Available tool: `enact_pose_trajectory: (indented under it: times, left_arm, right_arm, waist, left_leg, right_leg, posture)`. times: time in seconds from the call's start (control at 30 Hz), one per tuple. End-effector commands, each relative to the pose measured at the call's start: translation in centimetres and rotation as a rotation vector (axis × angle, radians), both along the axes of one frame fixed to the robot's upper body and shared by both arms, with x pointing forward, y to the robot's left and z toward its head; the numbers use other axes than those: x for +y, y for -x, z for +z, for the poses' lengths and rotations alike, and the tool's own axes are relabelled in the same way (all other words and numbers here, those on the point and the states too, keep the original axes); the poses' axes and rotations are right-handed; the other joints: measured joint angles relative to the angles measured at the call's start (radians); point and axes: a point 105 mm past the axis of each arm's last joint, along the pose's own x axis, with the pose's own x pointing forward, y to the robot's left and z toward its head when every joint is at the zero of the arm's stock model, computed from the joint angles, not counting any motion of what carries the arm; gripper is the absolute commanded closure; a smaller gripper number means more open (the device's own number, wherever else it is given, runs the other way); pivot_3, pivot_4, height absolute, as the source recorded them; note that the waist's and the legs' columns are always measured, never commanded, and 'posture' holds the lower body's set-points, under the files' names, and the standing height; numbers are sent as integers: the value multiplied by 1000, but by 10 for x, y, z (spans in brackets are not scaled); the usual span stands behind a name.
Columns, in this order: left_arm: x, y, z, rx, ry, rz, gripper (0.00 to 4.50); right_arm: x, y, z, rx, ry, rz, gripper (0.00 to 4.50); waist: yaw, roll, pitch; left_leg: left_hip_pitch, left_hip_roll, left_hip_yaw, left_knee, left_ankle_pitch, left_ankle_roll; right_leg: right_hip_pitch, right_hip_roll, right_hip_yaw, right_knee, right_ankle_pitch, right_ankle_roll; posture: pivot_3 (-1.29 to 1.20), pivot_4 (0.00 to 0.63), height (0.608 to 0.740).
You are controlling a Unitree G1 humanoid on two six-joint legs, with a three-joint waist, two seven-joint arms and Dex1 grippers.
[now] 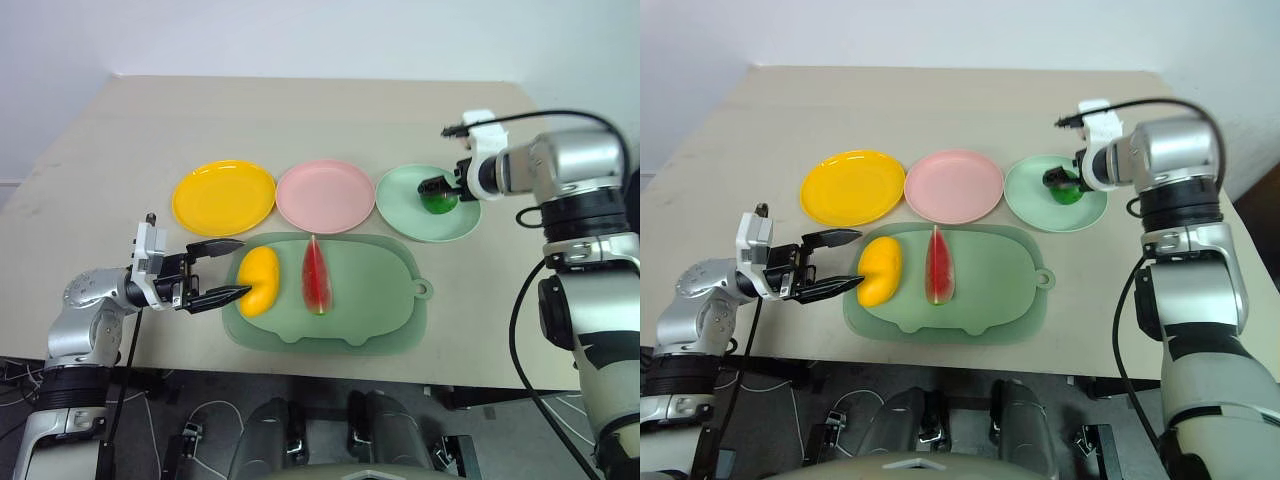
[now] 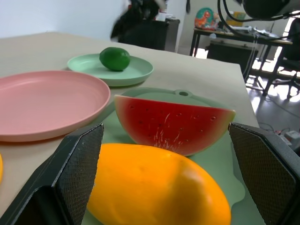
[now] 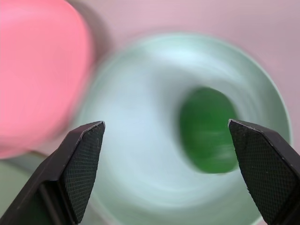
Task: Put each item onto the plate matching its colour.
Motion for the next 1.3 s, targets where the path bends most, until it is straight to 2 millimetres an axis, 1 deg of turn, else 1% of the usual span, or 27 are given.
enact_pose_trajectory:
  times: [0.03,0.13,0.2,0.27,0.5,0.63,0.73,0.8,0.83,0.9,0.97,1.07,1.2,1.3]
  left_arm:
    - [7,1,6,-38,-9,15,0]
    - [8,1,3,-35,-11,16,0]
    - [8,2,2,-34,-11,15,0]
    - [7,2,1,-34,-10,14,0]
    - [7,0,1,-38,-12,10,0]
    - [7,0,2,-40,-11,7,0]
    - [7,0,2,-40,-13,8,0]
    - [7,0,3,-39,-12,8,0]
    - [7,0,3,-39,-12,8,0]
    - [6,1,4,-39,-11,7,0]
    - [4,1,5,-42,-9,5,0]
    - [-1,2,8,-46,-7,2,0]
    - [-6,4,12,-47,-3,-1,0]
    - [-8,4,14,-47,-2,0,0]
  right_arm:
    - [24,13,8,37,-126,70,13]
    - [54,23,-1,73,-218,222,13]
    - [80,34,-7,111,-275,342,13]
    - [98,43,-13,148,-307,407,13]
    - [130,59,-48,300,-349,434,13]
    - [145,66,-49,328,-377,461,13]
    - [153,74,-51,342,-374,489,13]
    - [158,79,-58,365,-359,493,13]
    - [159,81,-62,374,-347,484,13]
    - [161,79,-67,396,-370,399,13]
    - [163,79,-68,401,-365,368,13]
    - [163,79,-71,390,-332,343,13]
    - [157,80,-83,388,-228,296,13]
    - [154,82,-83,367,-167,301,13]
  waist:
    - [0,0,0]
    - [1,0,0]
    - [2,0,0]
    - [0,0,0]
    - [-1,-1,0]
    - [0,-1,0]
    - [-1,-1,0]
    - [-1,-1,0]
    - [-1,-1,0]
    - [-1,-1,-1]
    - [-1,-1,-1]
    - [-2,-1,-1]
    - [-1,-1,-1]
    - [0,-1,-1]
  left_leg:
    - [0,0,0,0,0,0]
    - [0,0,0,0,0,0]
    - [0,0,0,0,1,0]
    - [0,0,0,0,1,0]
    - [0,0,0,0,1,1]
    - [0,-1,0,0,2,2]
    - [0,-1,0,0,2,2]
    - [0,0,0,0,2,2]
    - [0,0,0,0,2,2]
    - [0,0,0,0,2,2]
    - [0,-1,0,0,2,2]
    - [0,0,0,0,2,2]
    - [0,0,0,0,2,2]
    - [0,0,0,0,2,2]
  right_leg:
    - [0,0,0,0,0,0]
    - [0,0,0,0,1,-1]
    - [0,0,0,0,1,-1]
    - [0,0,0,0,1,-2]
    - [1,0,0,0,1,-2]
    - [1,0,0,1,1,-1]
    - [2,0,0,1,1,-1]
    - [2,1,0,1,1,-1]
    - [2,1,0,1,1,-1]
    - [2,1,0,1,1,-1]
    - [2,1,0,1,1,-1]
    - [2,1,0,1,1,-1]
    - [2,1,0,1,1,-1]
    - [2,1,0,1,1,-1]
  posture:
    - [0,150,696]
    - [0,150,696]
    - [0,150,696]
    - [0,150,696]
    - [0,150,696]
    - [0,150,696]
    - [0,150,696]
    - [0,150,696]
    - [0,150,696]
    - [0,150,696]
    - [0,150,696]
    - [0,150,696]
    - [0,150,696]
    - [0,150,696]
